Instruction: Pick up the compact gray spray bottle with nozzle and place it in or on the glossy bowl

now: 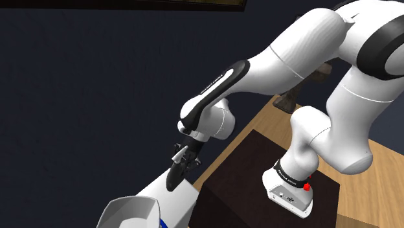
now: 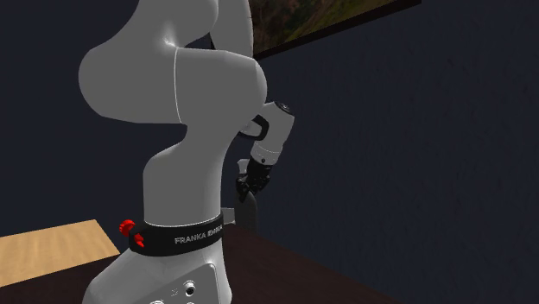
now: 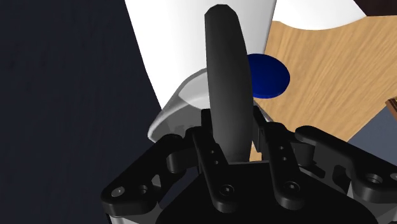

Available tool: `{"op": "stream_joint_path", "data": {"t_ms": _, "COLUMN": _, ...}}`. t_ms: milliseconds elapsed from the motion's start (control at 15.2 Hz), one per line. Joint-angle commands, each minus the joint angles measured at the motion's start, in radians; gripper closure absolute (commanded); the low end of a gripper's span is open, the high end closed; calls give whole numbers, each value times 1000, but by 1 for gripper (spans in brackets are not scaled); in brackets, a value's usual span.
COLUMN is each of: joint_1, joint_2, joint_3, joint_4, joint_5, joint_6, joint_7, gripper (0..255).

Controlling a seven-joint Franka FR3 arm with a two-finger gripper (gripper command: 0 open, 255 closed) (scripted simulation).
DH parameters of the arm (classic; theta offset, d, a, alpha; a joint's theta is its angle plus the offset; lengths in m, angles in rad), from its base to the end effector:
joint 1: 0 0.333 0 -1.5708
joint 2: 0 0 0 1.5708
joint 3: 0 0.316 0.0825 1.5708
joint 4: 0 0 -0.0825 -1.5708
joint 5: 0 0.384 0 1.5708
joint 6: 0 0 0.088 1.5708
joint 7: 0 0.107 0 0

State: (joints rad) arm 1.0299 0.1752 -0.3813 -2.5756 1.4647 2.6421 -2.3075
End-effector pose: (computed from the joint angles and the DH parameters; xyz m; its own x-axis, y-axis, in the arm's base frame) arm 0.3509 0.2245 0.1885 -0.0338 0.8558 0.5161 0.9992 0.0393 0.0002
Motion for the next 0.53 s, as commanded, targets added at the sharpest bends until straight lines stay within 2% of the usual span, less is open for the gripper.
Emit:
{"op": "stream_joint_path", "data": {"t_ms": 0, "joint_1": 4, "joint_2": -37, "joint_3": -7, "joint_4": -14, "joint_5": -50, "joint_6": 7, "joint_7": 46, "gripper": 255}}
{"op": "stream_joint_path", "data": {"t_ms": 462, "joint_1": 11, "joint_2": -163, "joint_3": -24, "joint_4": -56, "joint_5": -238, "joint_6": 24, "joint_7": 220, "gripper": 255}}
